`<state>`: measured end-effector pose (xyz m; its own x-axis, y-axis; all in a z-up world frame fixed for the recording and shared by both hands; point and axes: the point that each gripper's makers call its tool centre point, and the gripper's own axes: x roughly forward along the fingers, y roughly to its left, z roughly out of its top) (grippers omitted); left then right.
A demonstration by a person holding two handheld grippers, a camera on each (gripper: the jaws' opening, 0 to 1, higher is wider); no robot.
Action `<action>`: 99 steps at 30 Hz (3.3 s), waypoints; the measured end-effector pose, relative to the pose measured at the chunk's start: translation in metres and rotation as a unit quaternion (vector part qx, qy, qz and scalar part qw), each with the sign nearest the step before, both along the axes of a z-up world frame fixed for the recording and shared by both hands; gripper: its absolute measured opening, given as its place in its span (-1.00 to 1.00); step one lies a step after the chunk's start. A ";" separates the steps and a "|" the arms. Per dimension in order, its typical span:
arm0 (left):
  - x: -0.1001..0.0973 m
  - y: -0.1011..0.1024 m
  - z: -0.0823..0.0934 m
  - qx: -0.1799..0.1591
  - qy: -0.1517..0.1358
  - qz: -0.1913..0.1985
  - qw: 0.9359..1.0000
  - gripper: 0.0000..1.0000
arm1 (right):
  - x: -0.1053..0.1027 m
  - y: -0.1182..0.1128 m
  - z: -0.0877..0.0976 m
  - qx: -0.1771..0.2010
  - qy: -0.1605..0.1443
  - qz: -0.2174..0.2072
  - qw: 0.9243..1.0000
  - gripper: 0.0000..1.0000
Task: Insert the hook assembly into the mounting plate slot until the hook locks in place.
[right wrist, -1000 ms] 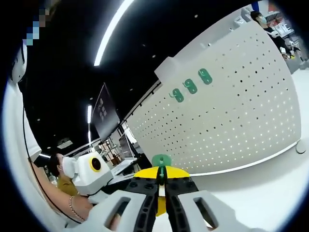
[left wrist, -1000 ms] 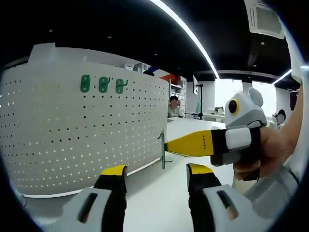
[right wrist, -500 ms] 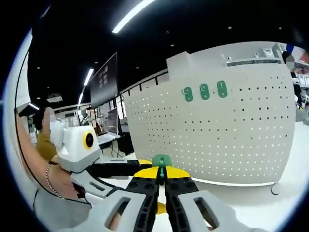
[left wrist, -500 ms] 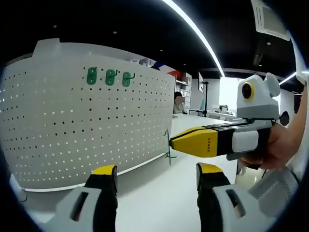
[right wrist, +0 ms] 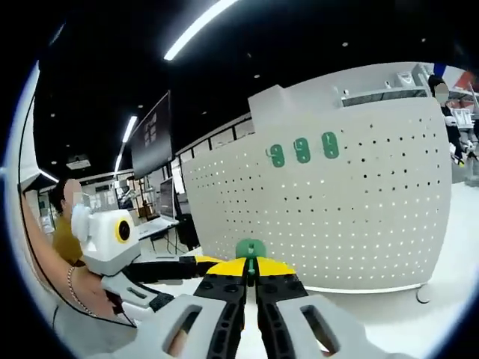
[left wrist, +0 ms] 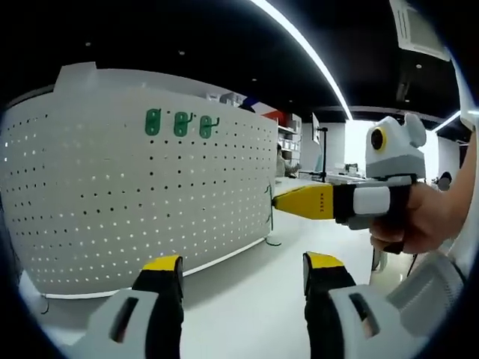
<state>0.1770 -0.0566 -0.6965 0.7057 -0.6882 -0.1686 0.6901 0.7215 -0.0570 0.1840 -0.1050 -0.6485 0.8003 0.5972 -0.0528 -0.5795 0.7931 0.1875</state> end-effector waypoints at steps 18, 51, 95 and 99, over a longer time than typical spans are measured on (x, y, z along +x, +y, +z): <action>-0.002 0.033 0.007 -0.005 -0.004 0.018 1.000 0.30 | 0.035 -0.028 0.022 0.008 -0.017 -0.038 0.999 -0.99; -0.002 0.082 0.014 -0.007 -0.015 0.067 0.998 0.29 | 0.101 -0.072 0.073 -0.014 -0.073 -0.094 0.993 -0.99; -0.005 0.105 0.006 -0.009 0.001 0.096 0.995 0.23 | 0.168 -0.097 0.105 -0.081 -0.139 -0.146 0.976 -0.99; -0.006 0.106 0.005 -0.009 0.002 0.096 0.995 0.22 | 0.172 -0.099 0.101 -0.083 -0.134 -0.148 0.976 -0.99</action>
